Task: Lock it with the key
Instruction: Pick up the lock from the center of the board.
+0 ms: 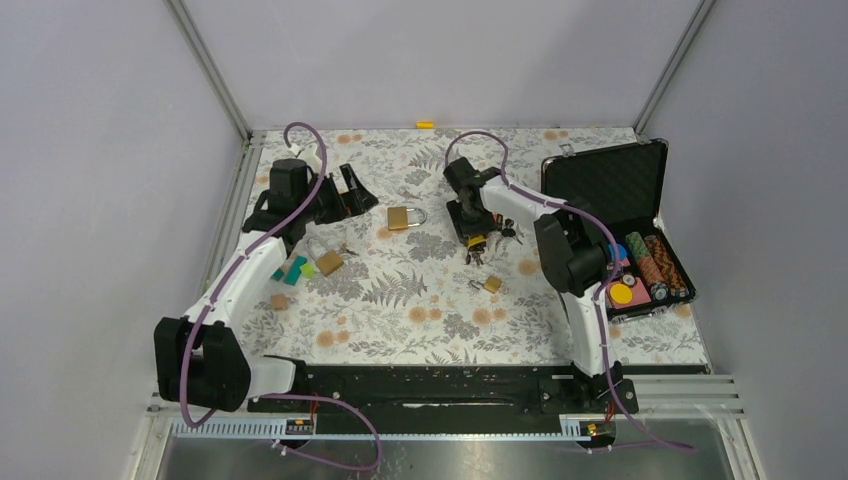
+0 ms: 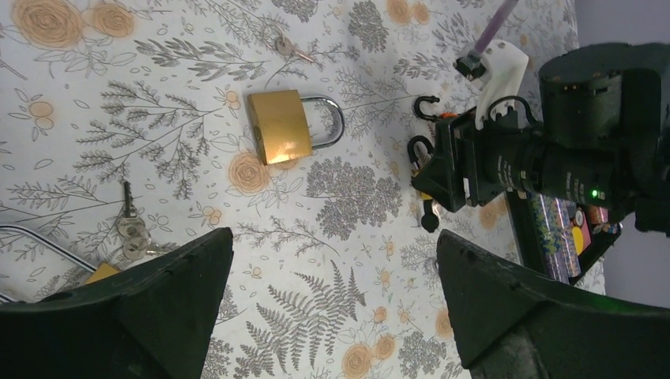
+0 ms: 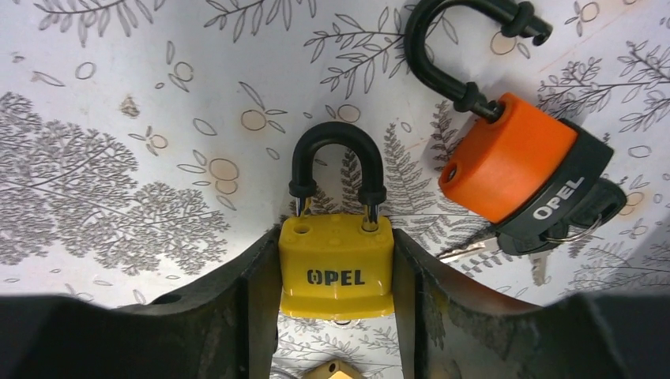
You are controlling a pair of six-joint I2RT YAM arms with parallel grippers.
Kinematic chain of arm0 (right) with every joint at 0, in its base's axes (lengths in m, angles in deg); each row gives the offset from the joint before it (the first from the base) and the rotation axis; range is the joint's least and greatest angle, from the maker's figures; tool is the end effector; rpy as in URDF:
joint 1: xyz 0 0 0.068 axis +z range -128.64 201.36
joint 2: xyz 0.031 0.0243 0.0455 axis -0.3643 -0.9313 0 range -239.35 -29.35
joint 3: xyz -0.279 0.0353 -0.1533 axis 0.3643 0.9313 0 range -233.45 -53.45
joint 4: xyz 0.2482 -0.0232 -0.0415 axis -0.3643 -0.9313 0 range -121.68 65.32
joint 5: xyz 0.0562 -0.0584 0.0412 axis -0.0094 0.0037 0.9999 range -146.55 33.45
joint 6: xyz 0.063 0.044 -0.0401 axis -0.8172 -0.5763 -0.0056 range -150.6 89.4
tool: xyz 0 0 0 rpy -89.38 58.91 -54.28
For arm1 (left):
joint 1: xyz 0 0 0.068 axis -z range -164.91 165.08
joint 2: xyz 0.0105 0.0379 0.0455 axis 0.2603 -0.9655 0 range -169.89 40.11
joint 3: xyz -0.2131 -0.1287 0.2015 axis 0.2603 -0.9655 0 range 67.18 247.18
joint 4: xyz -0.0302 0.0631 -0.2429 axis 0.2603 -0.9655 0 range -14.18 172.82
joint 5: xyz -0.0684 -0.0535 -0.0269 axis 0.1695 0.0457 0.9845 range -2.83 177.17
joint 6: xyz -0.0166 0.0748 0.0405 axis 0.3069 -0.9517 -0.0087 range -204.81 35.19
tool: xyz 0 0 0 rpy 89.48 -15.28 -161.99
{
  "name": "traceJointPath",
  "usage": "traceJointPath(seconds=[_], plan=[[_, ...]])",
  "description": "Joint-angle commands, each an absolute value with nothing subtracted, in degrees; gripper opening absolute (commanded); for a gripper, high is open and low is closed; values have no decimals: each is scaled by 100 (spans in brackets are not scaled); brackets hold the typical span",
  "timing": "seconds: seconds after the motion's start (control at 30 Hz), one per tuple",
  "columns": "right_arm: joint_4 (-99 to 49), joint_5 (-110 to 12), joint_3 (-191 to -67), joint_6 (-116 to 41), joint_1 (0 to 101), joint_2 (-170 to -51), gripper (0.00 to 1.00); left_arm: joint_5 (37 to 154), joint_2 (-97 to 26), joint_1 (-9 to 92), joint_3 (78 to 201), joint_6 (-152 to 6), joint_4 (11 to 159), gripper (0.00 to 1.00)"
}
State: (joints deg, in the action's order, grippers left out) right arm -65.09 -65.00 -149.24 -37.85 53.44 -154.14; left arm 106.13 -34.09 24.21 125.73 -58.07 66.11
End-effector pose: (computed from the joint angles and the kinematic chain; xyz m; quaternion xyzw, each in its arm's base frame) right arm 0.4180 0.2488 0.1683 -0.1981 0.9611 -0.0083 0.1922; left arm 0.2940 -0.0724 0.3303 -0.0540 0.8662 -0.2837 0.4079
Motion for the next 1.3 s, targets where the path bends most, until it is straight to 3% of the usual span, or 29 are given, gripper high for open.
traceJointPath(seconds=[0.0, 0.27, 0.57, 0.9, 1.27], plan=[[-6472, -6218, -15204, -4440, 5397, -14672, 37, 11086, -2915, 2440, 12216, -5782, 7510, 99], [-4941, -5480, -14896, -6104, 5396, -13210, 39, 11296, -2571, 2625, 11928, -5428, 8332, 99], [-2780, -6557, -13869, -7330, 5908, -11765, 41, 11073, -2621, 3452, 12243, -5646, 9469, 99], [-2763, -7171, -13980, -8308, 6083, -11314, 42, 10733, -2578, 4045, 12296, -5646, 10764, 99], [-3145, -6900, -14359, -9139, 6098, -11415, 42, 9503, -2970, 4481, 12700, -5474, 10448, 98]])
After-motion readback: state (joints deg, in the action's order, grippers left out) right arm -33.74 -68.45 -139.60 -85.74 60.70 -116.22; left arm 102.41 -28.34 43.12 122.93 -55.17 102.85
